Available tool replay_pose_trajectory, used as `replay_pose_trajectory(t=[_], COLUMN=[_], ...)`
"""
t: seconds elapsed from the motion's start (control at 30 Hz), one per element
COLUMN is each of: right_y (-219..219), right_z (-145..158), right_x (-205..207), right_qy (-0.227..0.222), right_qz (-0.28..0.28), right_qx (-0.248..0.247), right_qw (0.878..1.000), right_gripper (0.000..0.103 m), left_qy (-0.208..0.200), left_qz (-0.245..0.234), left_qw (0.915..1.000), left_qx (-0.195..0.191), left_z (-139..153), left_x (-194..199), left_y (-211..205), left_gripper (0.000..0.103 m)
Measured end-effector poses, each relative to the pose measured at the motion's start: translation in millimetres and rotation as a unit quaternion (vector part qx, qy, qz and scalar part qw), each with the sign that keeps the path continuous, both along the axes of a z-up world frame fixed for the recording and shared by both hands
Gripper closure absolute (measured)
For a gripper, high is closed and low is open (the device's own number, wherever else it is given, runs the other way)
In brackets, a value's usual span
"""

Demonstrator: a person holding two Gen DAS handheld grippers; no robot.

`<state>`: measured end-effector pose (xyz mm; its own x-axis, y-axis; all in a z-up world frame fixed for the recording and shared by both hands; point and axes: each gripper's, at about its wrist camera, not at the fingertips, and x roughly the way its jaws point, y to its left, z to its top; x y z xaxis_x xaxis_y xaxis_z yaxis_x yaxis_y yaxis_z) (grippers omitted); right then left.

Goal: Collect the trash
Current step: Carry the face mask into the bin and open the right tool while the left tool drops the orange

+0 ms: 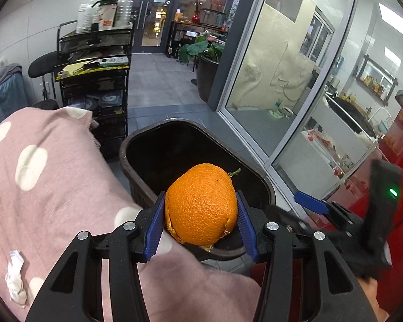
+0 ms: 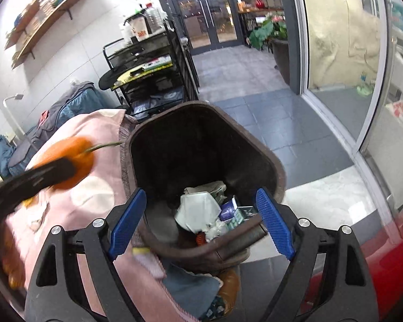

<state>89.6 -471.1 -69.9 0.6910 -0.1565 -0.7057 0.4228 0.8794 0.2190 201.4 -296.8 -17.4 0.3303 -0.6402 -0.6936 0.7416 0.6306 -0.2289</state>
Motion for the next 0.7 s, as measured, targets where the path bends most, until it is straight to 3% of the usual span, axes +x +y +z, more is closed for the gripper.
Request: replay_pose_trajectory(t=[0.23, 0.5, 0.63, 0.7], right_y=[14, 21, 23, 24], right_z=[19, 28, 28, 28], right_x=[-40, -57, -61, -63], right_qy=[-0.021, -0.023, -0.022, -0.019], right_qz=[-0.014, -0.01, -0.009, -0.01], right_qx=[-0.034, -0.04, -0.038, -0.039], right_qw=[0.999, 0.999, 0.999, 0.999], right_gripper=[0.017, 0.016, 0.015, 0.012], left_qy=[0.014, 0.039, 0.02, 0.001], left_qz=[-0.027, -0.037, -0.036, -0.036], left_qw=[0.9993, 0.9974, 0.9978, 0.998], left_qx=[0.023, 0.049, 0.051, 0.052], left_z=[-9, -22, -19, -14], left_x=[8, 14, 11, 6], left_y=[-38, -60, -63, -64], left_gripper=[0.054, 0.054, 0.041, 0.027])
